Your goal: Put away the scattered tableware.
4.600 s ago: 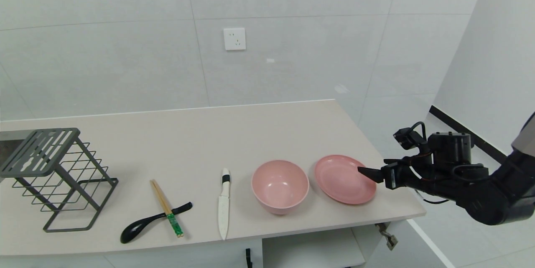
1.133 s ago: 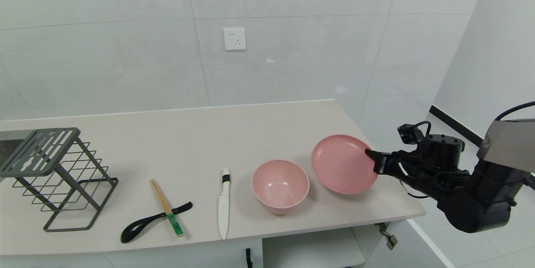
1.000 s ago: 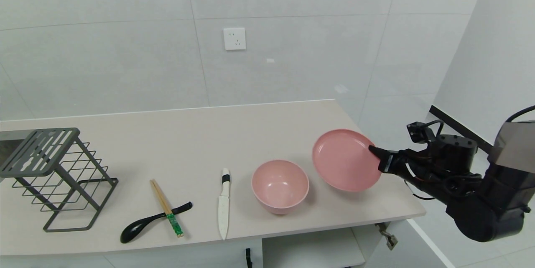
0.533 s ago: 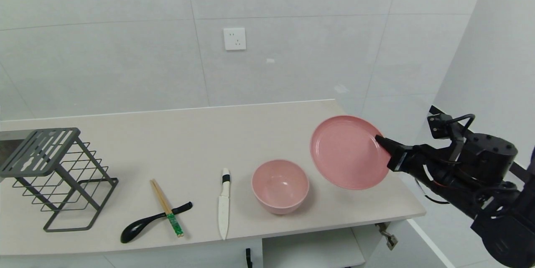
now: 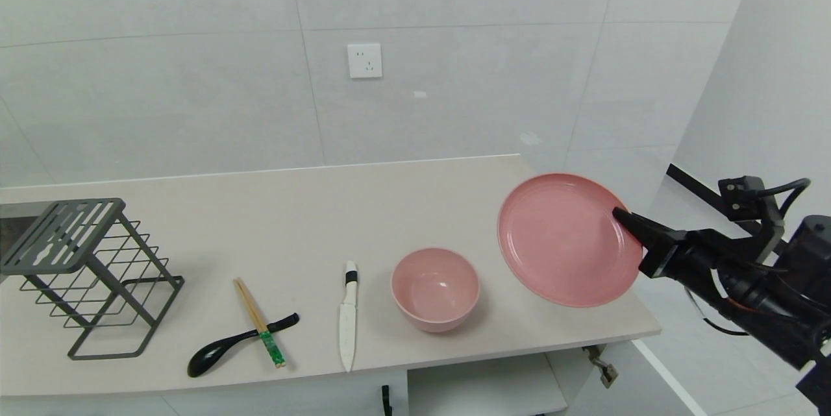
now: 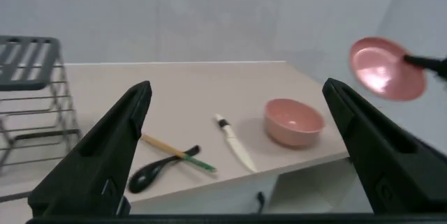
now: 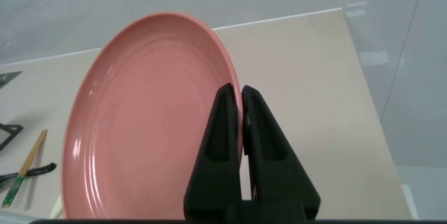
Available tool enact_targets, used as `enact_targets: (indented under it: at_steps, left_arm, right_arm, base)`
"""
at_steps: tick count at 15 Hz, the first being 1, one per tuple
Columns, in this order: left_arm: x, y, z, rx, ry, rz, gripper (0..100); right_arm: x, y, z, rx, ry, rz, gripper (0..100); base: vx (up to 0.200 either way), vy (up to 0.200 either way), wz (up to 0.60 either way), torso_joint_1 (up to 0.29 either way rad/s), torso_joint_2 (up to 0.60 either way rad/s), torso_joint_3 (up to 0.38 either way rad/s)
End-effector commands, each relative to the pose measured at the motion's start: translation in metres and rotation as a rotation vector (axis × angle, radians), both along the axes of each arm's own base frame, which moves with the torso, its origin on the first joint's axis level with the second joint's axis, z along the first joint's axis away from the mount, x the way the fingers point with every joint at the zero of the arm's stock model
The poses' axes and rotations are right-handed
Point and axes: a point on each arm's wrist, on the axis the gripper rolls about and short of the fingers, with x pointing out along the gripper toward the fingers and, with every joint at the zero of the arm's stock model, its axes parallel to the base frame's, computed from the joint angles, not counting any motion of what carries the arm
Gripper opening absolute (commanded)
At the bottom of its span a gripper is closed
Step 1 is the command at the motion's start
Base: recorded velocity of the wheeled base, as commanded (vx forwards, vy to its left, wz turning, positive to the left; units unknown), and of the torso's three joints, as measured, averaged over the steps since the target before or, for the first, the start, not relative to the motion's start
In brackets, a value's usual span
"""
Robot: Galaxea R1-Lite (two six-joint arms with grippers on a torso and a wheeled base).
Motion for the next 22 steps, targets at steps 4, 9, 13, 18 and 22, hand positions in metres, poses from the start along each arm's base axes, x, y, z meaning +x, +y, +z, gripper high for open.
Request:
enact_targets:
  at_steps: [4,9,13,18,22]
  left_arm:
    - [0.047,-0.003,0.051,-0.014,0.17,-0.135,100]
    - [0.1,-0.008,0.055,0.066,0.306,-0.184,100]
    - [0.133,-0.015,0.062,0.091,0.382,-0.222,100]
    - [0.177,-0.031,0.041,0.116,0.583,-0.295,100]
    - [0.213,-0.047,0.014,0.135,0.709,-0.337,100]
  right_arm:
    - [-0.02,-0.004,0.006,-0.003,-0.011,0.005,0]
    - [-0.028,-0.006,0.013,0.004,-0.043,0.008,0]
    - [-0.031,-0.006,0.019,0.01,-0.071,0.01,0]
    - [-0.035,-0.008,0.022,0.009,-0.081,0.008,0]
    - [-0.036,-0.009,0.021,0.009,-0.08,0.005,0]
  base:
    - [0.0,0.0,0.0,0.0,0.0,0.0]
    - [0.0,0.0,0.0,0.0,0.0,0.0]
    - [0.0,0.0,0.0,0.0,0.0,0.0]
    - [0.0,0.0,0.0,0.0,0.0,0.0]
    - [0.0,0.0,0.0,0.0,0.0,0.0]
